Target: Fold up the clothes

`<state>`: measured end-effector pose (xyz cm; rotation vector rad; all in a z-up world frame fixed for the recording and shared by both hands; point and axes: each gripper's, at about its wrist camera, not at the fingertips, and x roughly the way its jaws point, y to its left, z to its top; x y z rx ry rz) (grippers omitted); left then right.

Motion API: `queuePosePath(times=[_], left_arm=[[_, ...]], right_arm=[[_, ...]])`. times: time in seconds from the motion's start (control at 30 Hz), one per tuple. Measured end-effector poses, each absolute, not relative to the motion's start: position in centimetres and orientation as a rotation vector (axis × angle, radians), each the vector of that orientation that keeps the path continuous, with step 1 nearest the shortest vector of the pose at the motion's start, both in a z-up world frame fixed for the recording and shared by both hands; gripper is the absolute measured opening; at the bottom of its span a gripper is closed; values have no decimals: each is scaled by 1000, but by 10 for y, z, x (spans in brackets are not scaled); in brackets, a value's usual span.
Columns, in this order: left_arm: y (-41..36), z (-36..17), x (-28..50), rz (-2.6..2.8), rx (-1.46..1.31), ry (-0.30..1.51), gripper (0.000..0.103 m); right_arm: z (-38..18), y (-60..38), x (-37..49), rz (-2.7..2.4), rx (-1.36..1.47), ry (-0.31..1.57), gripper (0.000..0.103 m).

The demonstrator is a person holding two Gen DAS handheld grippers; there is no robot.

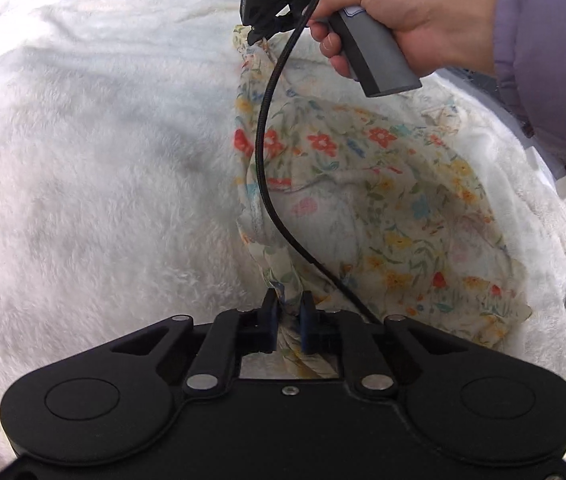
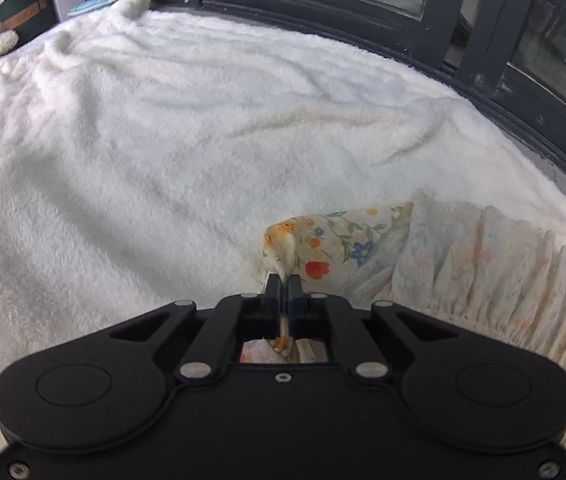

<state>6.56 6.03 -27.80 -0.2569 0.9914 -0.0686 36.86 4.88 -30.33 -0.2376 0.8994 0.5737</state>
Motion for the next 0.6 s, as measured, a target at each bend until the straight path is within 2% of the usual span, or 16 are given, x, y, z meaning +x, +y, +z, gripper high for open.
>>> queuePosePath(times=[0.27,0.47,0.57,0.6], left_arm=[[33,-260,57,-208,-166,917,7],[-1,-274,59,-303,-52,979,7],[-11,-282,60,-306,-11,1027,10],[-12,-284,59,-309,-7,1038,11]], right_arm=[[-274,-57,390,520,129,893,3],[-318,-125,409,369,337,1024,5],[-341,-138,401,301,282,1052,7],[-345,-144,401,283,291,1060,10]])
